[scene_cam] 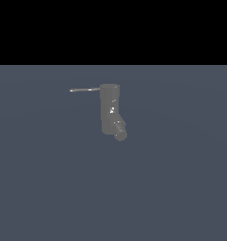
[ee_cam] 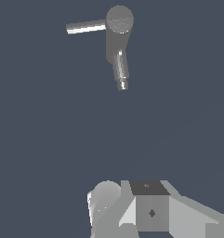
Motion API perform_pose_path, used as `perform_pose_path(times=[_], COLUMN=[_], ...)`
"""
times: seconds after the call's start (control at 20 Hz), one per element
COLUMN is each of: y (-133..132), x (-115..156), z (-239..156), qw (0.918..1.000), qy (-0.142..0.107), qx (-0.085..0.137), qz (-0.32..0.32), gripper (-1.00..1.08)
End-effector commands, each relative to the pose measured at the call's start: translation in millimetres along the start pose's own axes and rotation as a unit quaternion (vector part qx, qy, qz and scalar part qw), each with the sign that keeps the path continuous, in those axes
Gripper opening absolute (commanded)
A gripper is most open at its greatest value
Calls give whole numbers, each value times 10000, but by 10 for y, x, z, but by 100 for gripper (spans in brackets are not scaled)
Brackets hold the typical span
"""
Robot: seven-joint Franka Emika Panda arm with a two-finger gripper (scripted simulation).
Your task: Turn on the faucet by rotating a designated handle.
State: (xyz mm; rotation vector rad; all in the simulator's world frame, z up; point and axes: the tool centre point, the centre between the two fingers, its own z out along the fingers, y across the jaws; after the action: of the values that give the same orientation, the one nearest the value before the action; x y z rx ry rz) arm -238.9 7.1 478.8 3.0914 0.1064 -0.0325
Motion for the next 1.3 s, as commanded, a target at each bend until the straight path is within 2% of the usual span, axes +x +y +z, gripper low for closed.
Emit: perform_pose_path(times=[0.0,0.35,0.75,1.25], y=[0,-58,-264,-674], x=[0,31,156,487], z=[0,46,214,575], qw=[10000,9999,9985,9891], qy=[0,-2,-9,-23], qx=[0,5,26,72], qz=[0,119,550,1472], gripper=[-100,-100,-100,-100])
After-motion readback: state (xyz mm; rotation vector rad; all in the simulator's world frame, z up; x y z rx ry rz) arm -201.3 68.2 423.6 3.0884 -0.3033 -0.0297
